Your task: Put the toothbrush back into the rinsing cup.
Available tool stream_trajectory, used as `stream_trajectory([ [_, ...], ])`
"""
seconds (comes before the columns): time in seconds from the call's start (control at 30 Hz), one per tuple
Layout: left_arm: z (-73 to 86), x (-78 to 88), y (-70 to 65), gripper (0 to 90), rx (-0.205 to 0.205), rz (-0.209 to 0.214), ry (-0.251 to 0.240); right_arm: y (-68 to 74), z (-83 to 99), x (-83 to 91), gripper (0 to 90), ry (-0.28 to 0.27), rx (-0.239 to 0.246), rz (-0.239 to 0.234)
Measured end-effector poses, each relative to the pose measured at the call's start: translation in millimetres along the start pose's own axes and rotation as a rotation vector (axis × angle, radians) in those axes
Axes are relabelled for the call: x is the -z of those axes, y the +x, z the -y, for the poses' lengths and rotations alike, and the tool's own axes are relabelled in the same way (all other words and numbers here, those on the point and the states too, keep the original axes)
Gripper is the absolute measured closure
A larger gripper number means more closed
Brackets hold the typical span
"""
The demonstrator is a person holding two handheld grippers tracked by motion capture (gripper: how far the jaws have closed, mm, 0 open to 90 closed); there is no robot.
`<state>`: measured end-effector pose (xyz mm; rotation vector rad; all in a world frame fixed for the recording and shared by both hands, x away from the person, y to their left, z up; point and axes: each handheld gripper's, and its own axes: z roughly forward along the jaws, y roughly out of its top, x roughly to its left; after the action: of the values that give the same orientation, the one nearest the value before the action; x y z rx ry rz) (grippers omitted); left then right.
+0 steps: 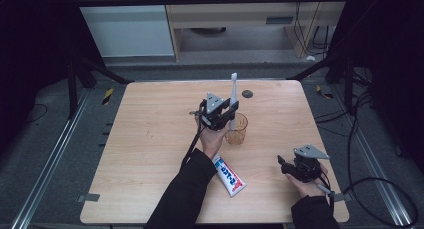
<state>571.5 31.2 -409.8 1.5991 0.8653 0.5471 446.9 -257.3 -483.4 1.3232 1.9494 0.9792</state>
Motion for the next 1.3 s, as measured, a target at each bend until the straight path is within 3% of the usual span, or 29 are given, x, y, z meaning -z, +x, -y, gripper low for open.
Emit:
stream_trajectory([
  [0.77,31.1,8.8,4.7,67.0,-0.005,0.027,0.065,0.2,0.1,-0.9,33.4,0.009,0.002,0.004],
  [1.13,34.2,11.1,2.2,66.7,-0.045,0.058,0.075,0.2,-0.3,-0.6,33.4,0.005,0.007,0.006],
  [1.3,34.6,10.6,2.3,66.1,-0.039,0.064,0.071,0.2,-0.6,-0.4,33.4,0.003,0.011,0.007],
])
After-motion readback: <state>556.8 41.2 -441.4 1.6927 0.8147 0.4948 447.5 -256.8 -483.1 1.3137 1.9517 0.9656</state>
